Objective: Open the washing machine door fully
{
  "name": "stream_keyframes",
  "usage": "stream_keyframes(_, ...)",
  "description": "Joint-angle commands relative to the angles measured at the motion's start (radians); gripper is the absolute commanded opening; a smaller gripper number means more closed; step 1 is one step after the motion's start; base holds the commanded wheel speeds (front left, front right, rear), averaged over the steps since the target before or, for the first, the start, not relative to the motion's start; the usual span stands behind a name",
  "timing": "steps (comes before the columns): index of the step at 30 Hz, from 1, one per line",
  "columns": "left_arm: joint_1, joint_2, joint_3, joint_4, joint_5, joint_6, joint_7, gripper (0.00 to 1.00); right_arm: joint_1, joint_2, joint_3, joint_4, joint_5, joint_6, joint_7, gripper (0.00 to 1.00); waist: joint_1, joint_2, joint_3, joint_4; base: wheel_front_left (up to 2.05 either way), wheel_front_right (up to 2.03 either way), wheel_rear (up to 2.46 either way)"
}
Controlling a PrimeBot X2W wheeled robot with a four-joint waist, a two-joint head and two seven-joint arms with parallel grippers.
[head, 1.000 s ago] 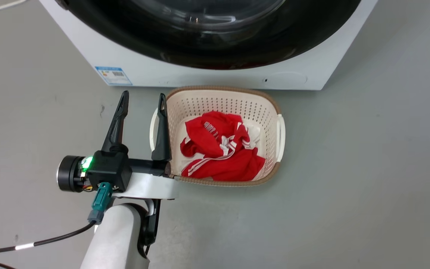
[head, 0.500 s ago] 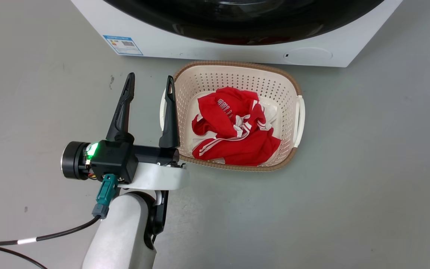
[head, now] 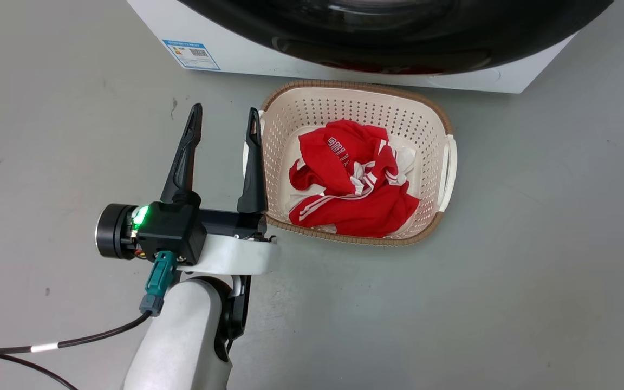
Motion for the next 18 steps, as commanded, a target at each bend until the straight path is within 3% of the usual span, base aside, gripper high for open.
stream_keyframes(1, -0.013, 0.001, -0.001, 0.003, -0.005, 0.006, -0.003, 1.0, 0.022, 0.002, 0.001, -0.014, 0.012, 0.0, 0.032, 0.0, -0.0001, 0.0, -0.007, -0.001, 0.0, 0.0, 0.0)
stream_keyframes(4, -0.005, 0.001, 0.002, 0.009, -0.006, 0.006, -0.003, 1.0, 0.057, 0.005, -0.005, -0.047, 0.036, 0.0, 0.104, 0.0, -0.0001, 0.0, -0.025, -0.004, 0.0, 0.0, 0.0)
stream_keyframes(5, 0.013, 0.001, 0.012, 0.013, -0.009, 0.005, -0.003, 1.0, 0.121, 0.008, -0.016, -0.111, 0.079, 0.0, 0.196, 0.0, -0.0001, 0.0, -0.054, -0.015, 0.0, 0.0, 0.0)
stream_keyframes(6, 0.018, 0.001, 0.015, 0.016, -0.009, 0.004, -0.003, 1.0, 0.141, 0.006, -0.018, -0.127, 0.088, 0.0, 0.215, 0.0, -0.0001, 0.0, -0.063, -0.018, 0.0, 0.0, 0.0)
stream_keyframes(18, 0.106, 0.001, 0.054, 0.064, -0.006, -0.035, -0.003, 1.0, 0.425, 0.051, -0.006, -0.305, 0.172, 0.0, 0.311, 0.0, -0.0001, 0.0, -0.236, -0.038, 0.0, 0.0, 0.0)
